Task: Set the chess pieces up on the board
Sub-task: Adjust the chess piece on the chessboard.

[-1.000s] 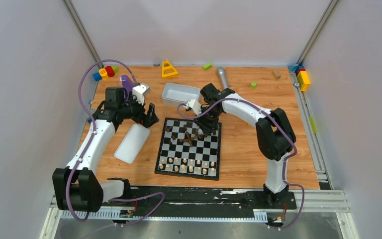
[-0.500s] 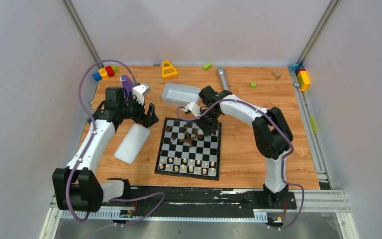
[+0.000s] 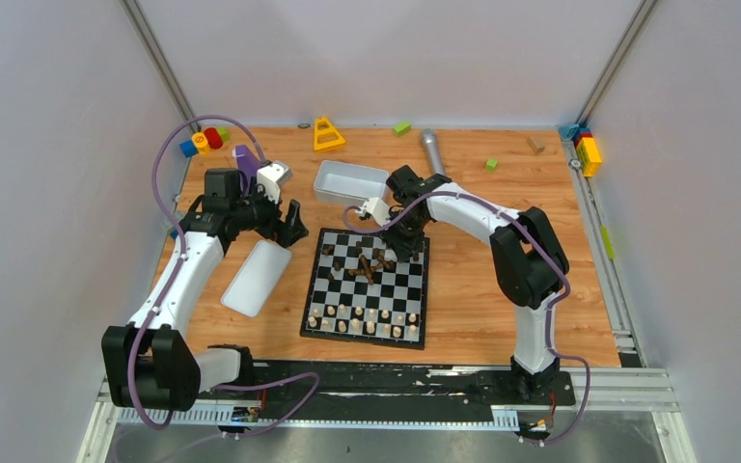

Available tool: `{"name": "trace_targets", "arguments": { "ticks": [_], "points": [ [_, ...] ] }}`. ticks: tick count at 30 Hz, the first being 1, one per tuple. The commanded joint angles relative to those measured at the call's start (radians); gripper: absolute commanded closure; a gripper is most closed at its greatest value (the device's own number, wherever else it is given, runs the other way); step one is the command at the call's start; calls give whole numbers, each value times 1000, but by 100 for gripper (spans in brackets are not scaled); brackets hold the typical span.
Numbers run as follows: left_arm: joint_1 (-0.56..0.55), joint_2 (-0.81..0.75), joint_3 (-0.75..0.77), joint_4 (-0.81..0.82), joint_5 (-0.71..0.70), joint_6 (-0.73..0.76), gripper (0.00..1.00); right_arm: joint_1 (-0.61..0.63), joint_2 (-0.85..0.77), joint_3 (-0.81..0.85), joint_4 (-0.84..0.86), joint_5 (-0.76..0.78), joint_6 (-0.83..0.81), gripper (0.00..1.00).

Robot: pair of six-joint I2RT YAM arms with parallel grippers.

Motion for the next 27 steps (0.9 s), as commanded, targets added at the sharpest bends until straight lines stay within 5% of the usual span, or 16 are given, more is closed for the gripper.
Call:
{"name": "trace_targets", "arguments": {
  "ticks": [1, 14, 27],
  "points": [
    [-1, -19, 22, 15, 9, 2, 0, -9, 2, 5, 6, 59, -22, 88],
    [0, -14, 23, 13, 10, 2, 0, -15, 7, 10, 1, 75, -24, 84],
    [-1, -13, 22, 12, 8, 5, 0, -15, -40, 66, -12, -7, 4, 52]
  ]
}}
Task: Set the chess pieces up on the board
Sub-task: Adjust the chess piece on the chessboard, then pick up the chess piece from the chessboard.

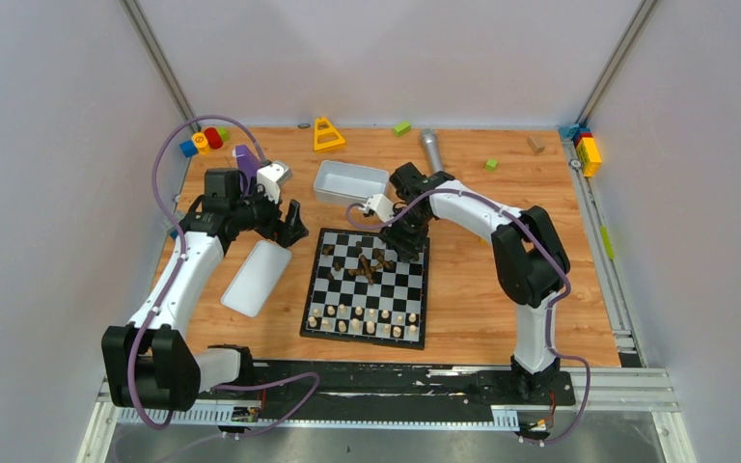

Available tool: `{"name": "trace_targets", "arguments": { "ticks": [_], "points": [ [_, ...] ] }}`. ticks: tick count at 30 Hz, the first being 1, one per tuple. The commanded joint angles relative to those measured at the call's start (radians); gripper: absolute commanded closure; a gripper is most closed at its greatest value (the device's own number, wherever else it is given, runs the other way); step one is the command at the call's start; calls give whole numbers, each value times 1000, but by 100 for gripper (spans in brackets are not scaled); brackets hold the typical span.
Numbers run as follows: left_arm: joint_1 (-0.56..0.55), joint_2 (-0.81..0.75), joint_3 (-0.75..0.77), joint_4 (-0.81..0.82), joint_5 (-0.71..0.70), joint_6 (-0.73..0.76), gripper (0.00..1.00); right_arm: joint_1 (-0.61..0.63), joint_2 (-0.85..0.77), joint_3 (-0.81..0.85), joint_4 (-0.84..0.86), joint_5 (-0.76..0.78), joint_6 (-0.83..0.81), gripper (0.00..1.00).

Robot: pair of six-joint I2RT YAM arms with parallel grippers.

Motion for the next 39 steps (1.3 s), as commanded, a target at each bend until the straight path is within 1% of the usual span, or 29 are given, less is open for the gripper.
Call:
{"name": "trace_targets", "arguments": {
  "ticks": [1, 6, 13, 25, 28, 33, 37, 39],
  "points": [
    [-1, -14, 21, 12, 7, 5, 0, -1, -45, 67, -11, -60, 12, 50],
    [1, -18, 22, 12, 6, 6, 0, 1, -62, 104, -22, -128, 28, 45],
    [1, -28, 26, 14, -18, -4, 0, 9, -31, 167, -23, -181, 65, 45],
    [11, -43, 21, 18, -53, -12, 0, 41, 66, 240, -17, -216, 97, 45],
    [20, -44, 21, 16, -52, -13, 0, 47, 83, 243, -15, -217, 97, 46],
    [44, -47, 22, 15, -45, -17, 0, 52, 109, 252, -8, -222, 100, 51],
    [54, -52, 23, 11, -43, -17, 0, 58, 128, 263, -9, -230, 103, 58],
    [55, -54, 23, 11, -42, -15, 0, 60, 135, 265, -10, -231, 102, 65]
  ]
}}
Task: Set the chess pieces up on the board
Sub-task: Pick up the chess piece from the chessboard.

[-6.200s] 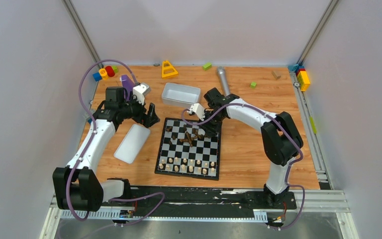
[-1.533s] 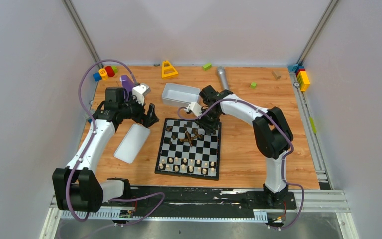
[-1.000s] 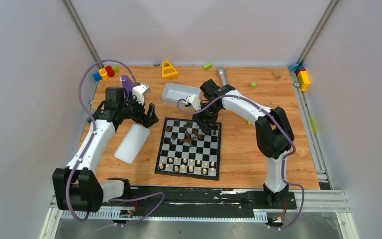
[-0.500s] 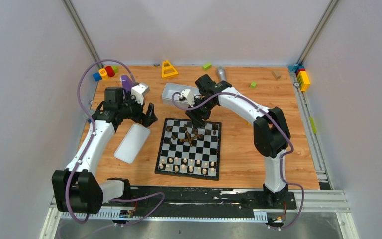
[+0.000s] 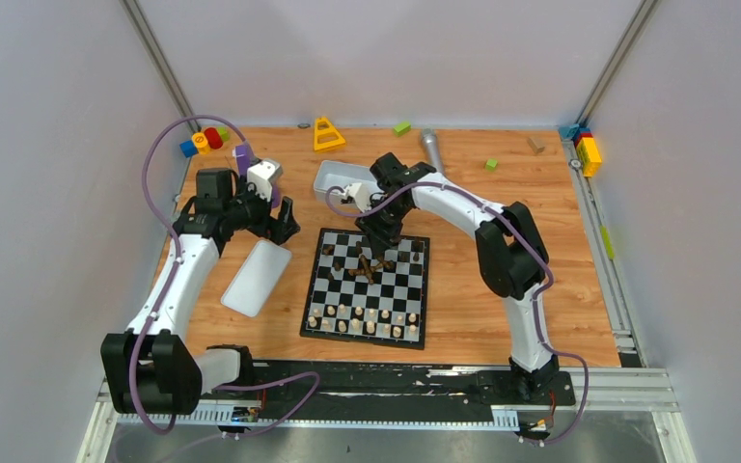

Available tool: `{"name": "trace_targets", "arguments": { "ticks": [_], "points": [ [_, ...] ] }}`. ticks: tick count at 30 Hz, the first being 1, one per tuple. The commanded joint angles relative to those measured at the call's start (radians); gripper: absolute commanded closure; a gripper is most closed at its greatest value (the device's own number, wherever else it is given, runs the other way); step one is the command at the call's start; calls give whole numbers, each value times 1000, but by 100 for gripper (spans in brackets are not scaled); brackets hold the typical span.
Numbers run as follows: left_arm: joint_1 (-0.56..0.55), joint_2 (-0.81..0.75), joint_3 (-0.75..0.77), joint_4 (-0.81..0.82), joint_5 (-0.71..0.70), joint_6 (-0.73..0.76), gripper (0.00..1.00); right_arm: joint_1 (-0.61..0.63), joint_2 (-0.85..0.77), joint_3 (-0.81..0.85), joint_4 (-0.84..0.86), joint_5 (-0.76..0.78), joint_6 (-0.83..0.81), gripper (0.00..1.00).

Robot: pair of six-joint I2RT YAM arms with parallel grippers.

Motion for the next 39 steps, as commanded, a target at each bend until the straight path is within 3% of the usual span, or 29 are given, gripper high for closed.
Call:
{"name": "trace_targets", "arguments": {
  "ticks": [1, 6, 12, 24, 34, 39],
  "points": [
    [9, -33, 23, 11, 10, -7, 0, 13, 16, 46, 10, -33, 6, 69],
    [11, -30, 24, 11, 16, -7, 0, 14, 6, 56, 2, -31, 9, 87],
    [11, -31, 23, 12, 18, -6, 0, 13, -22, 71, 2, -23, 23, 95],
    [11, -33, 9, 27, 37, 11, 0, 13, -59, 96, 0, 3, 81, 100],
    [8, -32, -6, 42, 156, 69, 0, 11, -116, 112, 1, -15, 150, 100],
    [-56, -52, -17, 70, 176, 124, 4, 7, -128, 114, 7, -52, 197, 100]
  ]
}}
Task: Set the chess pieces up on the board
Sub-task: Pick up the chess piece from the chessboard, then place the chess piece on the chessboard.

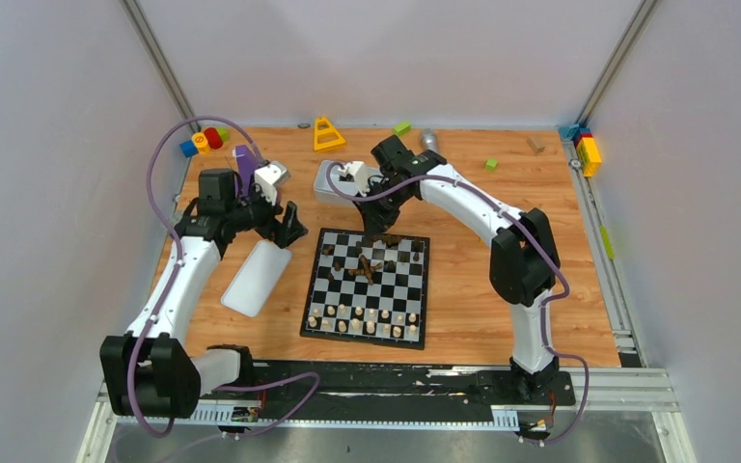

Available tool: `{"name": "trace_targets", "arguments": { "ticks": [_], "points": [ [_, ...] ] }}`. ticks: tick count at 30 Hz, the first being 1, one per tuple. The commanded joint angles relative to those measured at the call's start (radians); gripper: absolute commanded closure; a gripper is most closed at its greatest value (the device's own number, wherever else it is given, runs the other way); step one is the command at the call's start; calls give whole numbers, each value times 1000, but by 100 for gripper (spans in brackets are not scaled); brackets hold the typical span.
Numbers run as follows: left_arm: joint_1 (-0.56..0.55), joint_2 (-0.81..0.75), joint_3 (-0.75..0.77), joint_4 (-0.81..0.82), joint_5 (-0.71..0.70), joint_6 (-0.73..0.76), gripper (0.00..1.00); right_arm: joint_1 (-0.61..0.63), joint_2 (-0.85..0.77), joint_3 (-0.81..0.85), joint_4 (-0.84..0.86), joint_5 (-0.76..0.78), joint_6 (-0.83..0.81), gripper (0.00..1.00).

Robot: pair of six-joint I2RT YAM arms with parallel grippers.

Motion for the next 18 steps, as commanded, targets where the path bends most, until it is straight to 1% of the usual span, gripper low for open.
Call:
{"name": "trace_targets", "arguments": {
  "ticks": [1, 7, 11, 15, 18],
  "points": [
    [-62, -43, -10, 56, 56, 82, 4, 0, -57, 32, 12, -55, 60, 100],
    [-118, -9, 8, 69, 60, 109, 6, -11, -80, -34, 16, -158, 65, 100],
    [-155, 5, 4, 74, 95, 159, 6, -13, -115, -92, 11, -236, 12, 100],
    [-165, 30, -4, 95, 166, 173, 6, -13, -165, -137, -8, -273, -53, 100],
    [-174, 67, -2, 118, 173, 190, 7, -11, -195, -153, -43, -283, -121, 100]
  ]
}}
